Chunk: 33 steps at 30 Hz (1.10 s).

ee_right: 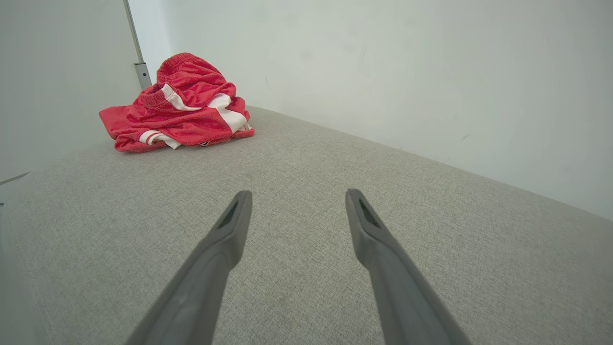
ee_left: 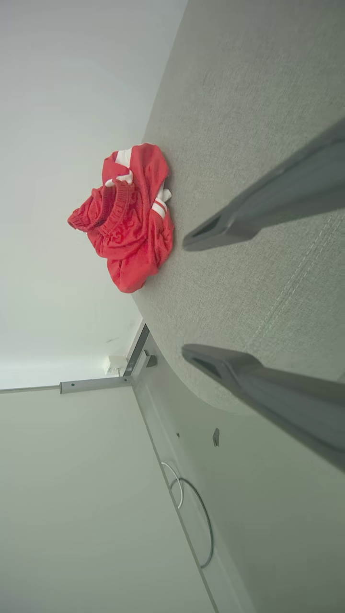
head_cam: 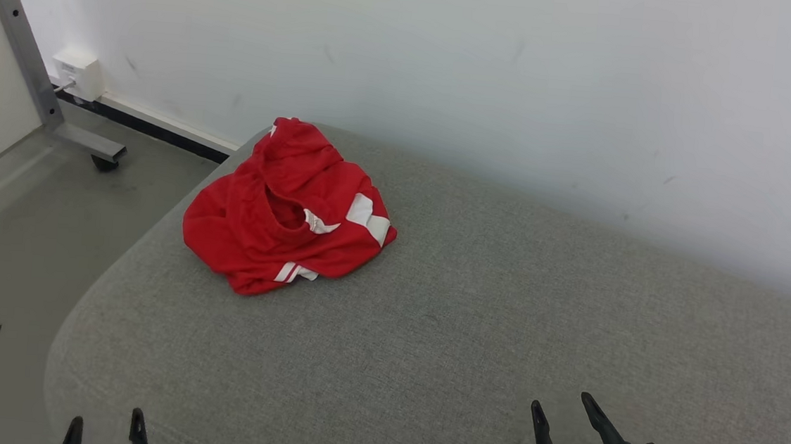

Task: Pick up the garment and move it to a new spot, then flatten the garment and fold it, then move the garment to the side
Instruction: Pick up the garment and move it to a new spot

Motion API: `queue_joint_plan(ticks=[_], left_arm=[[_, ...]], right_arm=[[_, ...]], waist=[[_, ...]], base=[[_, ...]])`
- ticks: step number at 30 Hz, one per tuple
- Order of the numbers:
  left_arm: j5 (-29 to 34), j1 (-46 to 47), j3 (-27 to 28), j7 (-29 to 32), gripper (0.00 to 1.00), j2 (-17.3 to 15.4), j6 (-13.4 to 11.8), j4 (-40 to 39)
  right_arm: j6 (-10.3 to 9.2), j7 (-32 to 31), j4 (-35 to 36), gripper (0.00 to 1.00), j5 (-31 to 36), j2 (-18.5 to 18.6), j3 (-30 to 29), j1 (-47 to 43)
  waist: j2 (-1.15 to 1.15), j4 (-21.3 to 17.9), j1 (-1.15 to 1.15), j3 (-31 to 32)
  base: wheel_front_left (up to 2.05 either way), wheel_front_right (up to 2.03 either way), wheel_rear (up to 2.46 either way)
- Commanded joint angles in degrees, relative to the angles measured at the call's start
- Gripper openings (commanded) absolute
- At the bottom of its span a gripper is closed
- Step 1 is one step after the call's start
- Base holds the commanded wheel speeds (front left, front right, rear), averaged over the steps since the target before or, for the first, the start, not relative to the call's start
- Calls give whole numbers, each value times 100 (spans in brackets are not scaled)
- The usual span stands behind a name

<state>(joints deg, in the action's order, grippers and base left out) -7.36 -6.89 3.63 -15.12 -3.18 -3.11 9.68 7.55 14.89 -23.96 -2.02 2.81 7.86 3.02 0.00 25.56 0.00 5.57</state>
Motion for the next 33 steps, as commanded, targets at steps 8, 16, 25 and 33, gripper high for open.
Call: queue_joint_plan(ticks=[8,16,25,33], left_arm=[[-136,-150,162,-6,100,10,-126,-145],[-169,-70,112,-6,100,16,-134,-81],[-225,481,-144,200,100,-113,156,456],[-928,2140,-56,1343,100,-70,413,1775]], right_arm=[[-12,39,-109,100,-7,12,50,86],[-12,38,-99,100,-1,12,15,13],[-12,38,-42,100,13,13,9,-80],[-12,-80,149,100,216,14,178,-90]], waist=[[0,140,0,-119],[0,134,0,-117],[0,115,0,-124],[0,-225,0,-407]], base=[[0,0,0],[0,0,0],[0,0,0],[0,0,0]])
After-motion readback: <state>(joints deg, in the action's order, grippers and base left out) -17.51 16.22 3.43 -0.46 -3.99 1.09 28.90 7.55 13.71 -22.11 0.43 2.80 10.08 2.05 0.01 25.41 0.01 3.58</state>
